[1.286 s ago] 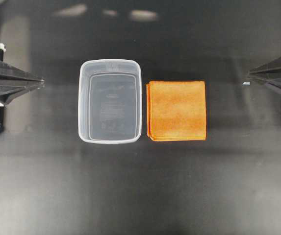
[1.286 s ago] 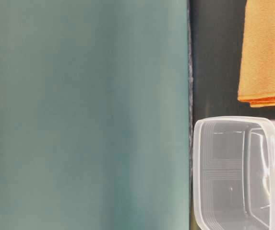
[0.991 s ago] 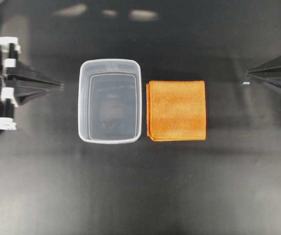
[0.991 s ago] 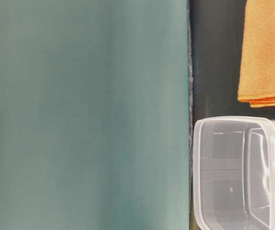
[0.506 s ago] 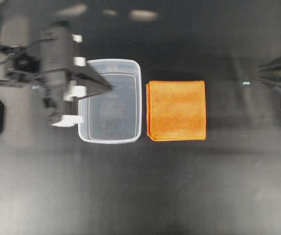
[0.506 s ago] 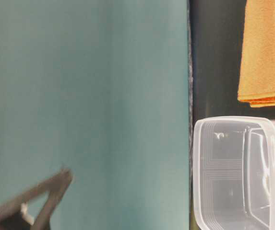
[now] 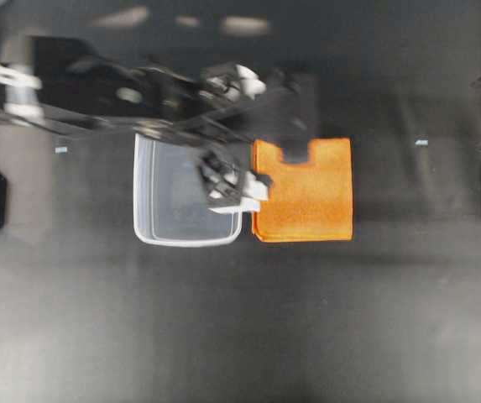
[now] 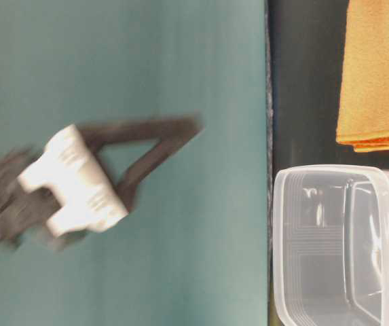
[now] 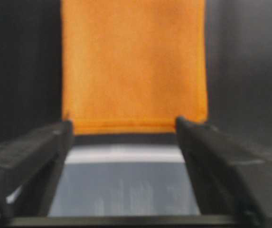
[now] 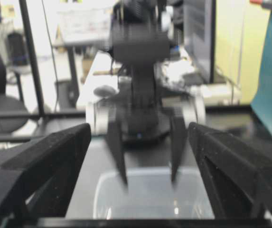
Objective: Place the orange towel into the container with the left arm.
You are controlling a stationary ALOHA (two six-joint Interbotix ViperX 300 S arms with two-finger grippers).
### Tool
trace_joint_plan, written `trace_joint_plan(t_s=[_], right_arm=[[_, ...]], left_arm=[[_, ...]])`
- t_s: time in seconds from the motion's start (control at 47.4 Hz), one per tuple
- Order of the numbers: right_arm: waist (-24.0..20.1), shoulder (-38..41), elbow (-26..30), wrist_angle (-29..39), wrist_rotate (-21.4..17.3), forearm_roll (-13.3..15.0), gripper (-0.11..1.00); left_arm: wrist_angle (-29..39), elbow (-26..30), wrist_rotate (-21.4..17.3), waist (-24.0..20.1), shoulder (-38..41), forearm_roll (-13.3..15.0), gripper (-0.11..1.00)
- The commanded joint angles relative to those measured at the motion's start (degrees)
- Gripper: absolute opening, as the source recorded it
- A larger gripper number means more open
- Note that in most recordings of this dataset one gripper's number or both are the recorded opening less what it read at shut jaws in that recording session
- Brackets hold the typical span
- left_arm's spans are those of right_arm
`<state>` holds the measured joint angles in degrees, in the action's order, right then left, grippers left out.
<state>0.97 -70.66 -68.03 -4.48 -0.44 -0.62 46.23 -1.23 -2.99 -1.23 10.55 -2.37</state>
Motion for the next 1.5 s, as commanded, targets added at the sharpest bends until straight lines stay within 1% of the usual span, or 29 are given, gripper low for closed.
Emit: trace_joint_plan(t_s=[0.0,0.063,0.127,0.253,0.38,0.527,0.696,0.78,0.801,0.864,1.075,1.139,1.265,1.349,1.476], right_arm=[[0.18,-0.88,0.97,-0.79,0.0,-0.18,0.8],[0.18,-1.49,0.97,-0.79,0.0,-0.18,0.8],[0.18,-1.85,0.97,-0.62,-0.09,-0.18,0.8],[0.18,-1.85,0.97,-0.26,-0.09,-0.18,0.8],[0.18,-1.85,0.97,-0.18,0.0,-0.18,0.8],[0.18,-1.85,0.79,-0.18,-0.09,-0.18,0.8],[-0.26,-1.85,0.62,-0.09,-0.09,-0.18,0.8],[-0.44,-1.85,0.62,-0.18,-0.09,-0.18,0.8],[-0.44,-1.85,0.53,-0.18,-0.09,-0.18,0.8],[-0.44,-1.85,0.53,-0.18,-0.09,-0.18,0.8],[-0.44,-1.93,0.62,-0.18,-0.09,-0.18,0.8],[-0.44,-2.02,0.62,-0.18,-0.09,-0.18,0.8],[-0.53,-2.02,0.62,-0.18,-0.09,-0.18,0.8],[-0.44,-2.02,0.62,-0.18,-0.09,-0.18,0.8],[-0.53,-2.02,0.62,-0.18,0.0,-0.18,0.8]], left_arm=[[0.7,5.1,-0.09,0.35,5.63,-0.18,0.91],[0.7,7.82,-0.18,0.44,9.32,-0.26,0.91],[0.7,9.4,-0.18,0.35,12.13,-0.18,0.91],[0.35,11.95,-0.09,0.09,18.02,-0.18,0.91],[-0.09,13.71,0.0,0.44,21.97,-0.18,0.91],[-0.18,13.8,-0.09,0.88,25.31,-0.18,0.91],[-0.18,13.54,-0.09,0.88,25.66,-0.18,0.9],[0.18,13.45,-0.09,0.88,25.58,-0.26,0.87],[0.26,13.45,-0.09,0.88,25.58,-0.26,0.86],[0.62,13.45,-0.09,1.14,25.58,-0.18,0.74],[0.79,15.03,-0.18,1.67,23.2,-0.18,0.17],[1.23,15.73,-0.18,1.49,21.71,-0.18,0.06],[3.69,16.96,-0.18,1.32,17.31,-0.26,0.06],[7.03,17.67,-0.09,1.14,12.39,-0.18,0.06],[12.39,16.96,-0.09,1.05,5.36,-0.18,0.06]])
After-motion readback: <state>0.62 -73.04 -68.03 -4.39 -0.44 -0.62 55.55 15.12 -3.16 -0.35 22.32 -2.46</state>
